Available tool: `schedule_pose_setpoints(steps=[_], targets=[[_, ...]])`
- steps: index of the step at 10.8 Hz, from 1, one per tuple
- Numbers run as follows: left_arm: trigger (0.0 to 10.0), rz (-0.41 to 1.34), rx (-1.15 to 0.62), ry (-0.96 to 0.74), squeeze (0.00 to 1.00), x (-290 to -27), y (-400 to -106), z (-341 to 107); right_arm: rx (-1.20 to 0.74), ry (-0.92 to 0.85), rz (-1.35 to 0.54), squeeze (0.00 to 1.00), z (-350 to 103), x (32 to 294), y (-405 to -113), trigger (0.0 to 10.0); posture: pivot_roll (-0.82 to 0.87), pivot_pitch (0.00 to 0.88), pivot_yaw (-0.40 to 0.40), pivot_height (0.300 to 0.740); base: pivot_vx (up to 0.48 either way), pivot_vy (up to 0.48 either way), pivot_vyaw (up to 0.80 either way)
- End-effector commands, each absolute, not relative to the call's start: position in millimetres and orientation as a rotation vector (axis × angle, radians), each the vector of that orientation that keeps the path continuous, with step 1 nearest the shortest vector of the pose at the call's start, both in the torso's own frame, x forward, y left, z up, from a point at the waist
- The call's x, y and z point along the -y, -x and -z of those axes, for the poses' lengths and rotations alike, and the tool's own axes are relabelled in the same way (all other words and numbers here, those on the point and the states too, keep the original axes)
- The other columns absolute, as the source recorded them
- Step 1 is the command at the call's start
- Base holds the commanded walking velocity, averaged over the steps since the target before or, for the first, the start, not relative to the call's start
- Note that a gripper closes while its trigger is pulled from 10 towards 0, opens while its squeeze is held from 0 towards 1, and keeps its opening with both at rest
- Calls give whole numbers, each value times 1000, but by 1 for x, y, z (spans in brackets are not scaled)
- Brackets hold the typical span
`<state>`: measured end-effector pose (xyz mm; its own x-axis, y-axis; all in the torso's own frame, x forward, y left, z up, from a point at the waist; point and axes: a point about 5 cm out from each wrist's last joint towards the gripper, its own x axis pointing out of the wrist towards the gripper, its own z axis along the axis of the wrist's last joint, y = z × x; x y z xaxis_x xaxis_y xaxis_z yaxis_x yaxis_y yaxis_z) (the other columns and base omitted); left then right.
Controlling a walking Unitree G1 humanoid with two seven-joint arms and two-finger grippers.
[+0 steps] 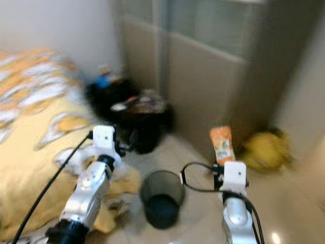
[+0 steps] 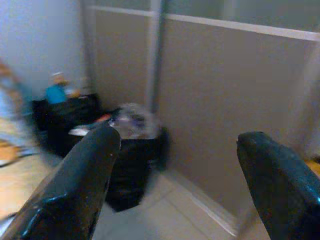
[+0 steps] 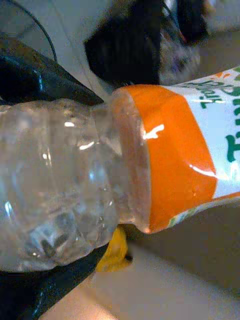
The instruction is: Clean up the room
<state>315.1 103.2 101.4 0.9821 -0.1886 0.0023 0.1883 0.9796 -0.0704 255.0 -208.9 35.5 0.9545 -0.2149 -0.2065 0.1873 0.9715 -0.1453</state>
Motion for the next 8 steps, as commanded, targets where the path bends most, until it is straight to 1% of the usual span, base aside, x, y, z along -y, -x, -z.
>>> schedule_pose_setpoints(steps=[1,2,4,5,7,8], targets=[[10000,147,-9,69,0,-111,-320,-104,-201,131,182,0,-42,203,-263,10000,78,0,21,740,480,0,544],[10000,134,-9,77,0,-112,-320,-104,-202,126,184,0,-42,204,-265,10000,80,7,18,740,480,0,531],[10000,190,-4,42,0,-105,-316,-103,-206,112,203,0,-41,205,-266,10000,85,20,21,740,467,0,0],[10000,225,-12,29,0,-104,-316,-102,-235,59,262,0,-36,211,-268,10000,87,33,31,740,458,0,0],[10000,256,-33,-22,0,-107,-314,-101,-332,-27,291,0,-19,213,-275,10000,108,85,65,740,461,0,0],[10000,386,-27,-109,0,-104,-307,-103,-435,-97,320,0,-4,213,-275,10000,141,137,97,740,0,0,0]])
